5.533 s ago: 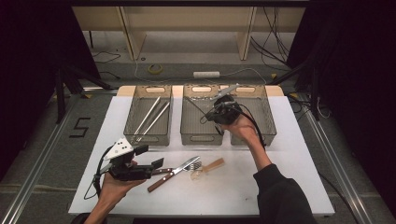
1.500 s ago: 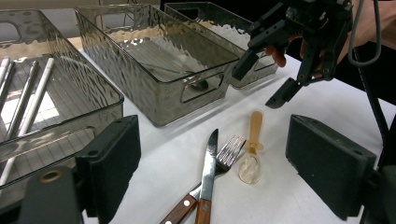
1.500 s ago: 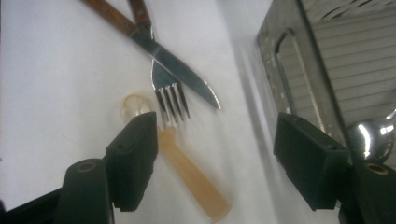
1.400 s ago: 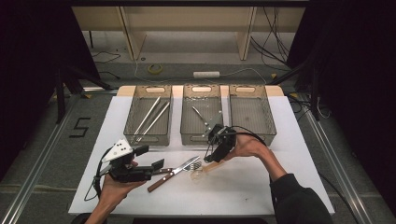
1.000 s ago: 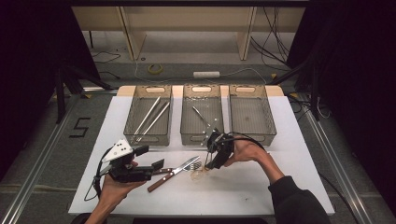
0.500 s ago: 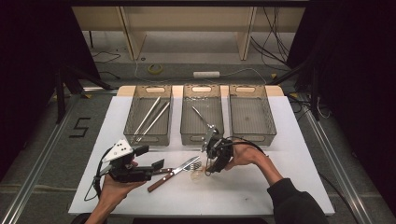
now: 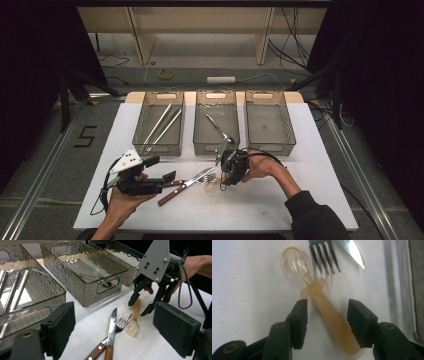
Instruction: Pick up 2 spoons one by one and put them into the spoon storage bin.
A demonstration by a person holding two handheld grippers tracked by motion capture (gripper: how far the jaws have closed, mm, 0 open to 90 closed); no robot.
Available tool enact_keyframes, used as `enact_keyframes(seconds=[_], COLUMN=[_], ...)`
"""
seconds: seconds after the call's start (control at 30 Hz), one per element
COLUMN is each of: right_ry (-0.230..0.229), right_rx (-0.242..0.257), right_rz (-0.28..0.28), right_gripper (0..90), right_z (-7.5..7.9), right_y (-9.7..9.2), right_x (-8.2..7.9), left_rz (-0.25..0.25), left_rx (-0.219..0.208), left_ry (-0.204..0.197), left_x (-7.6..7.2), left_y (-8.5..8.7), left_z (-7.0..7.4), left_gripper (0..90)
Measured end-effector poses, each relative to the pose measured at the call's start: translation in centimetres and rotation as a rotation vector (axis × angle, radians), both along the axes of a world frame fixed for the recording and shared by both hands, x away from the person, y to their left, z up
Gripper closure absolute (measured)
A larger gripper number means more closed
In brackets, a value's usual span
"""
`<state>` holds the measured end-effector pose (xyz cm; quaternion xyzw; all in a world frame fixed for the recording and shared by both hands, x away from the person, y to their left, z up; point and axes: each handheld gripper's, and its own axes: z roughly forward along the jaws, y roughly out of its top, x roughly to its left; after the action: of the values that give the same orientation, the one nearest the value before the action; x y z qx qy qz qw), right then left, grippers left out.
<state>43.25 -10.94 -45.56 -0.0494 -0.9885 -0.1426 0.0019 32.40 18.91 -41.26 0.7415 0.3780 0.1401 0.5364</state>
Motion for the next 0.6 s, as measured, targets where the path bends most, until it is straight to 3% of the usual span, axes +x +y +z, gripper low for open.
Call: enact_keyframes(seconds=[0.33,0.6], right_ry=[-0.003,-0.05], right_rx=[-0.037,-0.053], right_rz=[0.021,0.081], right_gripper=[59.9,63.1], right_z=[-0.2,-0.15], right_y=[0.23,0.27], right_x=[-0.24,-0.87], left_rz=[0.003,0.0], left_rx=[-0.004,0.0], left_ry=[0.0,0.003], left_x=[-0.03,0.01], left_y=[-0.07,-0.07], left_z=[0.0,-0.03], left_gripper=[17.7,17.8])
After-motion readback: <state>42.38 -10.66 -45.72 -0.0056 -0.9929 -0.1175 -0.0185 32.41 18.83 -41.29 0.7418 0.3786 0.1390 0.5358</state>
